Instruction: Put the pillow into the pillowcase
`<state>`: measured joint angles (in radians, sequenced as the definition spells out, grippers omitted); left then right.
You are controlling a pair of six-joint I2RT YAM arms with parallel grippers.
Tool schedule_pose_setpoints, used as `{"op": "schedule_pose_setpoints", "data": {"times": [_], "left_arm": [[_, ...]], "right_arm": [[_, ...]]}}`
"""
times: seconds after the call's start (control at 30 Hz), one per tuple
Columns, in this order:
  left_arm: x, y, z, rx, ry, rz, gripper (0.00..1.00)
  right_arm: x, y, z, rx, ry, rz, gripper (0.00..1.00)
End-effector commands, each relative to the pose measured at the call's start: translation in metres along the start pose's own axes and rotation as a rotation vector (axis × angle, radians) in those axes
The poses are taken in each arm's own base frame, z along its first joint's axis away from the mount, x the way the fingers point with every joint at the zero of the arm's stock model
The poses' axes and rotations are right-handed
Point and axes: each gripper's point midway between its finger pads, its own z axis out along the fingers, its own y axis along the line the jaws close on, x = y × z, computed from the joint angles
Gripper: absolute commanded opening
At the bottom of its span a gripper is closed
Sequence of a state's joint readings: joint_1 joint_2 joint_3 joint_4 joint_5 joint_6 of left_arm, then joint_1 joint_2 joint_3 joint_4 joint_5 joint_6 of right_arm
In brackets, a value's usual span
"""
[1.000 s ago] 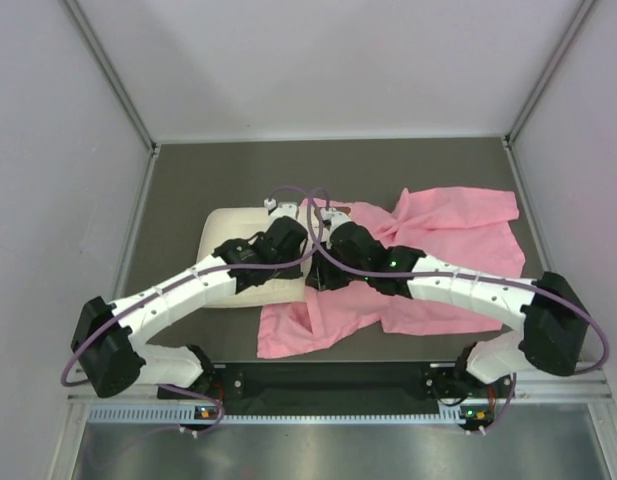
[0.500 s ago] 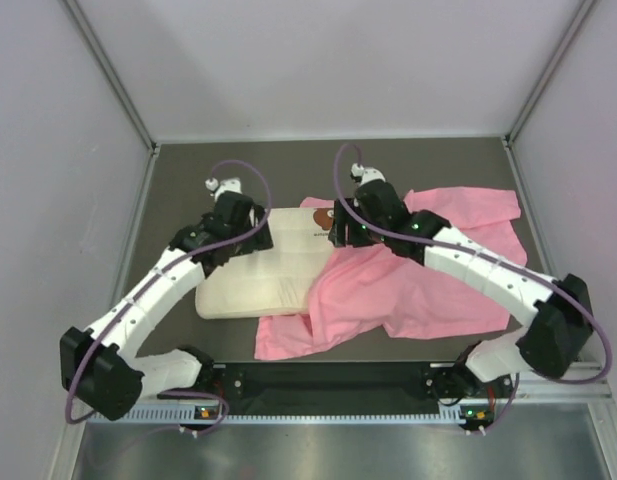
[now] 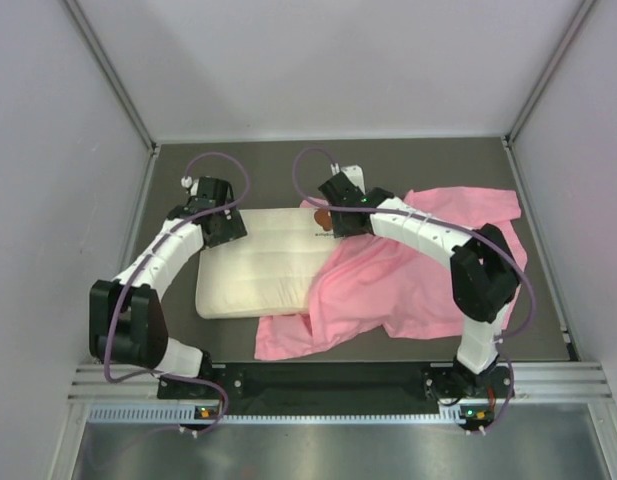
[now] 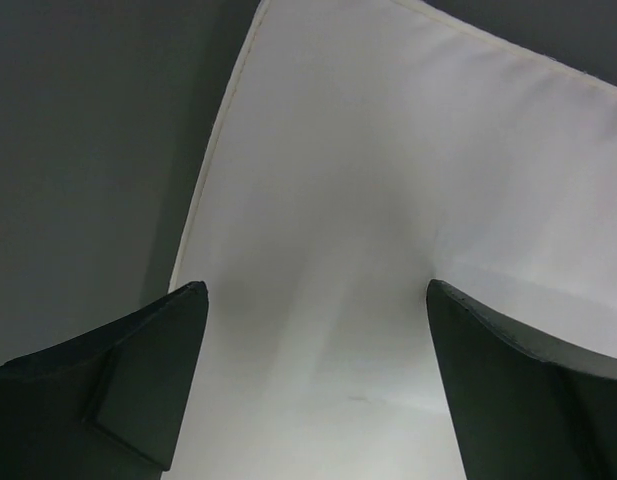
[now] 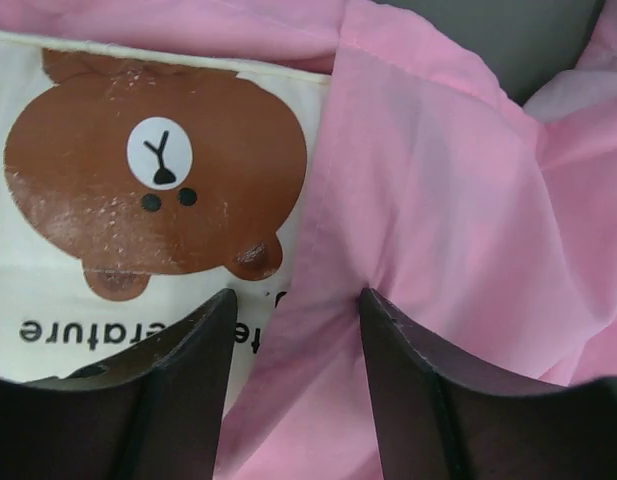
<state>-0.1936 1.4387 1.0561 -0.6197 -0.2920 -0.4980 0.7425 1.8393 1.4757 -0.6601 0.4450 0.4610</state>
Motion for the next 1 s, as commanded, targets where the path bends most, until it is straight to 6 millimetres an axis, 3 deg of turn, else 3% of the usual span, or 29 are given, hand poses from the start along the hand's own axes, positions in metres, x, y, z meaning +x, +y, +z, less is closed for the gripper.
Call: {"op": "schedule_pose_setpoints", "data": {"times": [0.0,0.03,0.2,0.3,0.33,0.43,0.47,0.57,0.7,0.8,0.97], "left_arm": [[-0.003,-0.007,0.015,0.035,-0.017,-0.017,0.93],[-0.003,-0.010,0.022,0.038,-0.022,-0.022,0.93],[0.004,-0.016,0.042,0.044,0.006,-0.011,0.86],[0.001,-0.022,0.049,0.056,0.008,-0.007,0.76],[0.000,-0.023,0.051,0.058,0.005,0.001,0.72],[-0.008,-0.033,0.052,0.100,-0.009,0.003,0.51],[-0.009,-0.037,0.050,0.119,-0.009,0.003,0.36],[-0.014,-0.054,0.043,0.212,-0.015,-0.001,0.18],[-0.017,-0.074,0.031,0.316,-0.006,-0.010,0.04],[-0.013,-0.088,0.016,0.386,0.000,-0.010,0.02],[-0.009,-0.109,-0.017,0.496,-0.040,-0.011,0.01]], "right_arm": [[-0.016,-0.032,0.011,0.140,-0.016,-0.017,0.51],[-0.022,-0.034,0.013,0.146,-0.023,-0.009,0.49],[-0.046,-0.051,0.033,0.193,-0.038,0.013,0.13],[-0.067,-0.055,0.036,0.204,-0.075,0.031,0.08],[-0.077,-0.056,0.035,0.198,-0.094,0.045,0.01],[-0.095,-0.048,0.037,0.155,-0.135,0.045,0.00],[-0.099,-0.040,0.037,0.112,-0.143,0.030,0.00],[-0.117,-0.018,0.035,-0.006,-0.191,0.032,0.00],[-0.130,0.017,0.023,-0.187,-0.209,0.049,0.00],[-0.130,0.052,0.007,-0.316,-0.207,0.037,0.00],[-0.124,0.088,-0.013,-0.424,-0.176,-0.002,0.00]]}}
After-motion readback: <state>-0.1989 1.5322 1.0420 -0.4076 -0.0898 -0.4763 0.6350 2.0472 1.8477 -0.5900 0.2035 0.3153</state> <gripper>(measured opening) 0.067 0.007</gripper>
